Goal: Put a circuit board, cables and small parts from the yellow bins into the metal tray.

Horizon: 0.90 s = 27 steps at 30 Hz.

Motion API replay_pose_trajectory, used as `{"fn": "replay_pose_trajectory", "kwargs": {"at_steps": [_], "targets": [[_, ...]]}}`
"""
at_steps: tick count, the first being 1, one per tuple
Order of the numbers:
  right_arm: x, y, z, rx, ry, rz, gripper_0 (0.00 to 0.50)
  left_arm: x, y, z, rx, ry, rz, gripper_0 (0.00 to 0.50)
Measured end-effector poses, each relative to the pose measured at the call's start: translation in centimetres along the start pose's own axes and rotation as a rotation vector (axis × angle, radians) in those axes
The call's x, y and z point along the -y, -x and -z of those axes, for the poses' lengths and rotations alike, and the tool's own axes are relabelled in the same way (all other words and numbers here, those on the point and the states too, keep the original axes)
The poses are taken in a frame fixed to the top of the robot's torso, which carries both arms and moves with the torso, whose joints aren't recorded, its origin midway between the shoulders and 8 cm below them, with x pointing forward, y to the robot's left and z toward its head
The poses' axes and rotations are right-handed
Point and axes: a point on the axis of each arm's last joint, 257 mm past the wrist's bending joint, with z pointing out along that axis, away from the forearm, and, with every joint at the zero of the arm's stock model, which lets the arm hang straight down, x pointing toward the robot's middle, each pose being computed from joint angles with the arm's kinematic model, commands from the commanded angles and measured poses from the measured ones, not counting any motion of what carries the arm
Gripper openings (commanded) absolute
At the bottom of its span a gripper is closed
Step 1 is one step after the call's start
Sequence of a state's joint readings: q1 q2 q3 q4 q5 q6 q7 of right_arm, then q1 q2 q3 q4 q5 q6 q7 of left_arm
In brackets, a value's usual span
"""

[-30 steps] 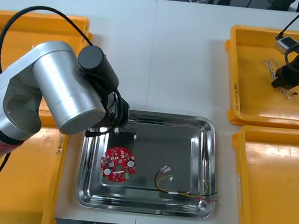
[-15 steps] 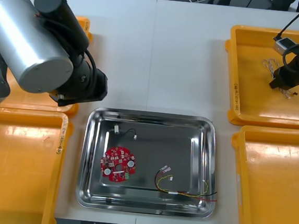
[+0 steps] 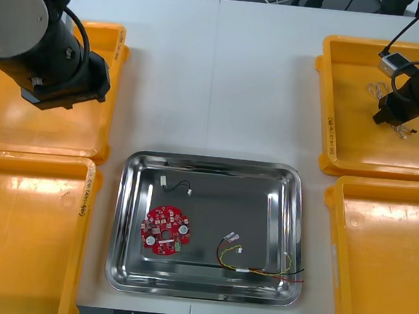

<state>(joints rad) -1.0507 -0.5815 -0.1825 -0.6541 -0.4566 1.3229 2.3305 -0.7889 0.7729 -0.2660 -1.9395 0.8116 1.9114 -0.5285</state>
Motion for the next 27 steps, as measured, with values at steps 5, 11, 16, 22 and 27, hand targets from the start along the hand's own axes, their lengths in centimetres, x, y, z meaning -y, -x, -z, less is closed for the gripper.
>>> {"fn": "replay_pose_trajectory", "kwargs": {"at_steps": [5,11,16,22,27], "targets": [[0.0,0.1,0.0,0.002,-0.002,0.0,0.5,-1.9,1.8,-0.8,-0.032,0.037,0.084,0.5],[0.1,0.1,0.0,0.005,-0.004,0.0,0.5,-4.3,3.5,-2.3,-0.049,0.081,0.05,0.5],[0.2,0.2,0.0,0.009,-0.007,0.0,0.174,-5.1,5.0,-3.8,-0.042,0.07,-0.018,0.5],[0.1,0.3,0.0,0.011,-0.005,0.0,0.0,-6.0,7.1,-5.0,-0.02,0.068,0.046,0.5],[0.1,0.4,0.0,0.013,-0.006,0.0,0.0,-6.5,8.6,-6.0,0.014,0.058,0.085,0.5]]}}
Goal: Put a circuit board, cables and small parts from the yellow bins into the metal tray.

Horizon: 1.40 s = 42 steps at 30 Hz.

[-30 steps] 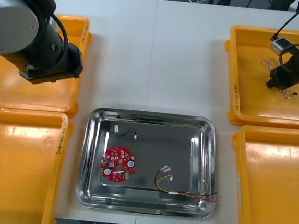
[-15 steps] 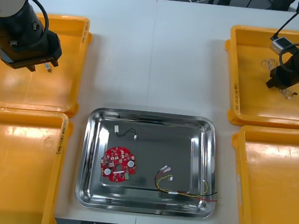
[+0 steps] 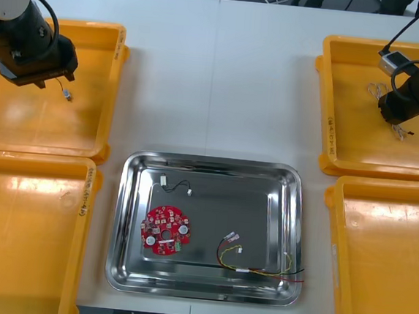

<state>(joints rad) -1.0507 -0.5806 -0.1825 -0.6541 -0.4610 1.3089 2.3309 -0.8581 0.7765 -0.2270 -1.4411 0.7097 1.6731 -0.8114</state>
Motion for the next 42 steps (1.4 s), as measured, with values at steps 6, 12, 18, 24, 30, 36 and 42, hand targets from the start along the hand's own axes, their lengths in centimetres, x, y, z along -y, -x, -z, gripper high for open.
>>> {"fn": "replay_pose_trajectory", "kwargs": {"at_steps": [6,12,18,24,30,36,42], "targets": [[0.1,0.4,0.3,0.008,-0.004,0.008,0.0,-0.6,1.2,-1.6,0.016,-0.018,0.027,0.5],[-0.7,1.4,2.9,-0.012,0.012,0.079,0.0,-1.0,2.0,-2.7,0.032,-0.03,-0.047,0.5],[-1.6,2.0,5.8,-0.039,0.025,0.129,0.0,-0.7,1.8,-3.6,0.029,-0.045,-0.054,0.5],[-2.4,1.8,8.8,-0.065,0.049,0.15,0.0,-0.9,1.8,-4.4,0.026,-0.045,-0.045,0.5],[-3.5,1.7,11.9,-0.088,0.057,0.192,0.0,-1.1,1.7,-5.0,0.026,-0.039,-0.046,0.5],[-4.3,3.2,14.3,-0.009,-0.017,0.271,0.0,-1.2,1.6,-5.5,0.023,-0.042,-0.038,0.5],[-6.6,4.6,15.4,0.081,-0.053,0.347,0.0,-1.0,1.5,-5.9,0.021,-0.049,-0.031,0.5]]}}
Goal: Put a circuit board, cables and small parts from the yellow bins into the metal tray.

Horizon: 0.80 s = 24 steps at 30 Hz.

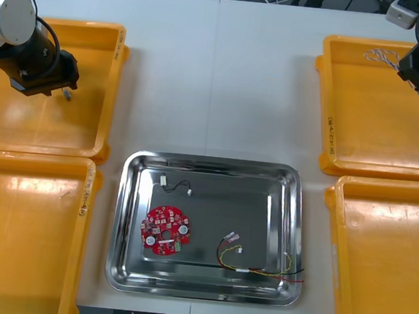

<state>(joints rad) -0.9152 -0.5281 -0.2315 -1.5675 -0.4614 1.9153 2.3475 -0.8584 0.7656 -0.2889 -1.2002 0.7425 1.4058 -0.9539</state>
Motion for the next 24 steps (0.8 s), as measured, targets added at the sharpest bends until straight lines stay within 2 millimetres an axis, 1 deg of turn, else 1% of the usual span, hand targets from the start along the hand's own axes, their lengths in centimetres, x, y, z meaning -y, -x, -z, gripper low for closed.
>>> {"fn": "replay_pose_trajectory", "kwargs": {"at_steps": [3,6,16,24], "targets": [[-1.8,1.6,0.3,0.056,0.017,0.048,0.0,0.4,0.1,-0.2,0.007,-0.011,0.002,0.5],[-3.7,2.4,0.3,0.089,0.036,0.097,0.0,0.6,0.1,-0.3,0.009,-0.017,0.001,0.5],[-10.5,4.8,0.5,0.162,0.108,0.265,0.0,1.3,-0.2,-0.5,0.006,-0.029,-0.001,0.5],[-15.8,5.7,0.3,0.191,0.203,0.366,0.0,1.4,-0.1,-0.7,0.015,-0.036,-0.002,0.5]]}}
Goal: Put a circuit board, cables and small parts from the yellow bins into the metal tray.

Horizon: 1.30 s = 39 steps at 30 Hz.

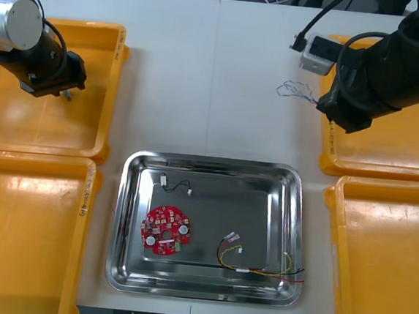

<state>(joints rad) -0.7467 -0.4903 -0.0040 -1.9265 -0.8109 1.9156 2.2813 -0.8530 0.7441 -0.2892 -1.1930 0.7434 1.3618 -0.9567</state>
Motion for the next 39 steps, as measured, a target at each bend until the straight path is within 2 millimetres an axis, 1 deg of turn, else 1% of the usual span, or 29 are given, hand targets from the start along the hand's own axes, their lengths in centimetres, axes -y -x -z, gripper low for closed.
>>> {"fn": "replay_pose_trajectory", "kwargs": {"at_steps": [5,13,19,22,23,24,25,26,33,39], "targets": [[-3.0,0.8,-1.2,0.008,0.065,0.061,0.0,-0.1,-0.1,-0.2,0.001,-0.002,-0.013,0.5],[-7.2,1.6,-3.2,-0.034,0.129,0.181,0.0,-0.4,-0.5,-0.9,0.006,-0.008,-0.018,0.5],[-9.7,2.0,-4.8,-0.056,0.167,0.216,0.0,-0.7,-0.8,-1.2,0.003,-0.005,-0.015,0.5],[-11.1,1.7,-5.8,-0.068,0.193,0.222,0.0,-0.7,-0.8,-1.2,0.003,-0.005,-0.015,0.5],[-11.5,1.5,-6.0,-0.075,0.2,0.224,0.0,-0.7,-0.8,-1.2,0.003,-0.005,-0.015,0.368],[-11.9,1.3,-6.3,-0.082,0.208,0.227,0.0,-0.7,-0.8,-1.2,0.003,-0.005,-0.015,0.036],[-12.3,1.0,-6.6,-0.091,0.214,0.23,0.0,-0.7,-0.8,-1.2,0.003,-0.006,-0.015,0.036],[-12.7,0.8,-6.9,-0.101,0.22,0.233,0.0,-0.7,-0.8,-1.2,0.003,-0.006,-0.015,0.0],[-14.6,-0.4,-8.2,-0.154,0.243,0.266,0.0,-0.7,-0.7,-1.2,0.004,-0.006,-0.016,0.0],[-15.0,-0.4,-9.7,-0.168,0.248,0.259,0.0,-0.6,-0.6,-1.2,0.009,-0.009,-0.016,0.0]]}}
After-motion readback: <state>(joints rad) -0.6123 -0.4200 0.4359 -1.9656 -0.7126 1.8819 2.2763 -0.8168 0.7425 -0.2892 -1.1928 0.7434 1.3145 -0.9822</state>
